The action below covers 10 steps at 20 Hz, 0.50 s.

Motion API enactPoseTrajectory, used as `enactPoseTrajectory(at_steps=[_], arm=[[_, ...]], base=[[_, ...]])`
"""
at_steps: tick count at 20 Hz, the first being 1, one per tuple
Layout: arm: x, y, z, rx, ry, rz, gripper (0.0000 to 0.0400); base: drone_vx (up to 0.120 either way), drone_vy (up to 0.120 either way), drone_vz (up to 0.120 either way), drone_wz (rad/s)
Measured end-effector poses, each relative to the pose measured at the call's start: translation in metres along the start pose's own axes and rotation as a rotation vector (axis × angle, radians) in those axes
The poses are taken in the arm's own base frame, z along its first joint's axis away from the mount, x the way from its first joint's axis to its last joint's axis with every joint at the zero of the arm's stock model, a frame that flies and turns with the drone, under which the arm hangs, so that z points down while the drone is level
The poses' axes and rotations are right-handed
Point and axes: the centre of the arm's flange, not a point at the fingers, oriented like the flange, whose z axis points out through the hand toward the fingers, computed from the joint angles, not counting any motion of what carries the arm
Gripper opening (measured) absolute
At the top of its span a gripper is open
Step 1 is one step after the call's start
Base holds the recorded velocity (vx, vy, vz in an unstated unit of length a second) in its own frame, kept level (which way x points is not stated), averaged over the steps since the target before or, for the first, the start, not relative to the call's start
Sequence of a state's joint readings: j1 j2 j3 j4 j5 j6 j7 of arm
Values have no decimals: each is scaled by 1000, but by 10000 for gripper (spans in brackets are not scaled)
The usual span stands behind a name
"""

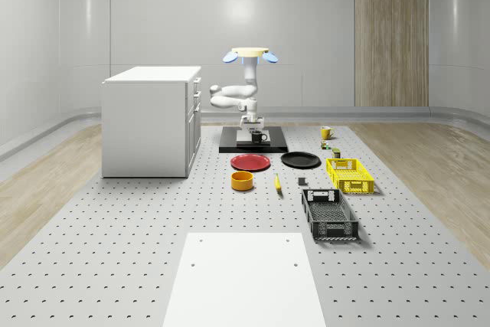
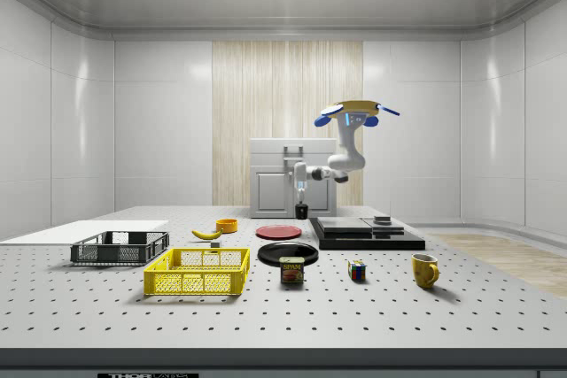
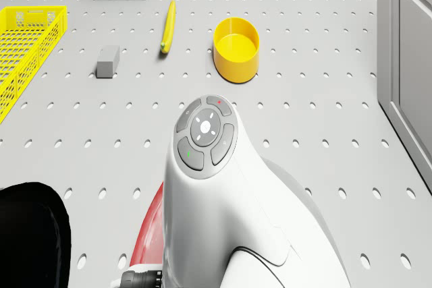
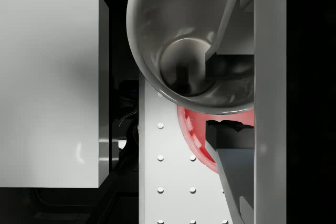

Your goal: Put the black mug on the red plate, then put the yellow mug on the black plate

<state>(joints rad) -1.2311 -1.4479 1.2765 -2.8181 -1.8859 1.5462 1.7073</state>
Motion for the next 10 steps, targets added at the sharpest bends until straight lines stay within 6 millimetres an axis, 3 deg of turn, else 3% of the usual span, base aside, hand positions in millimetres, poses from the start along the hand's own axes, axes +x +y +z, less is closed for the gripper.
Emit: enactPoseTrajectory(at_steps=[5, 10], arm=[[0, 0, 0, 0, 0, 0, 110], [0, 0, 0, 0, 0, 0, 110]], base=[[120, 0, -112, 0], [120, 0, 0, 0]])
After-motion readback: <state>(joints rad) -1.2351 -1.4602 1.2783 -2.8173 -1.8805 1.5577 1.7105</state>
